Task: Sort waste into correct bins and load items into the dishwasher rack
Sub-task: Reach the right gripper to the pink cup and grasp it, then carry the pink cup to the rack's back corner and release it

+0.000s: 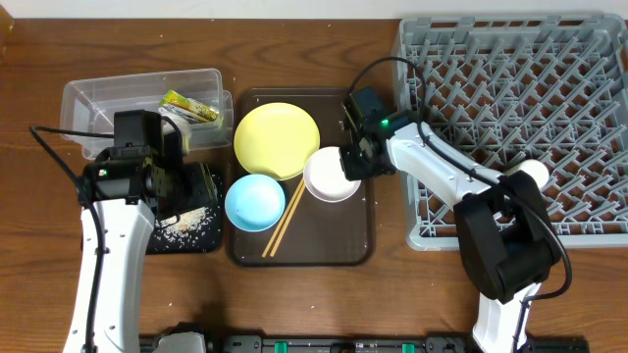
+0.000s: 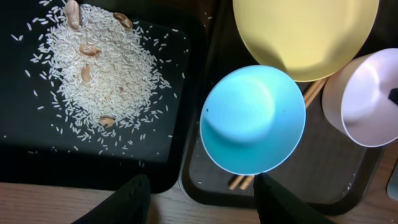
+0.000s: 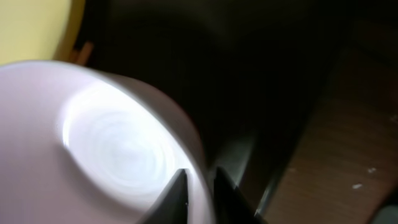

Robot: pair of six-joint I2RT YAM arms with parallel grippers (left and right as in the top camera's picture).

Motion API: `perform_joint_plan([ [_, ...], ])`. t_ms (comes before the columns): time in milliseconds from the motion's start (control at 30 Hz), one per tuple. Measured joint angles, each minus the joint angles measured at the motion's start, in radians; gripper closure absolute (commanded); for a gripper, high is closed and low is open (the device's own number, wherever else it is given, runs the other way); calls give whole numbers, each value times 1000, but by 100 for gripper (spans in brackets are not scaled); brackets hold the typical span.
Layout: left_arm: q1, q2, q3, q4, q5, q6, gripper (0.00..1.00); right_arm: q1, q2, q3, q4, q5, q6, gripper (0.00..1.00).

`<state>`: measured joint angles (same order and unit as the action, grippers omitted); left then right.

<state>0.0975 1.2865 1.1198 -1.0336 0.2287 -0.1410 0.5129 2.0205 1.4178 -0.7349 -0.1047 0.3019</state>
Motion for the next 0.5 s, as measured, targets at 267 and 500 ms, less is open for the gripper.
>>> perform_joint_plan([
  [267, 0, 0, 0, -3, 0, 0, 43, -21, -111, 0, -1, 122, 5, 99],
  [500, 0, 0, 0, -3, 0, 0, 43, -65, -325, 1, 72, 304, -61, 99],
])
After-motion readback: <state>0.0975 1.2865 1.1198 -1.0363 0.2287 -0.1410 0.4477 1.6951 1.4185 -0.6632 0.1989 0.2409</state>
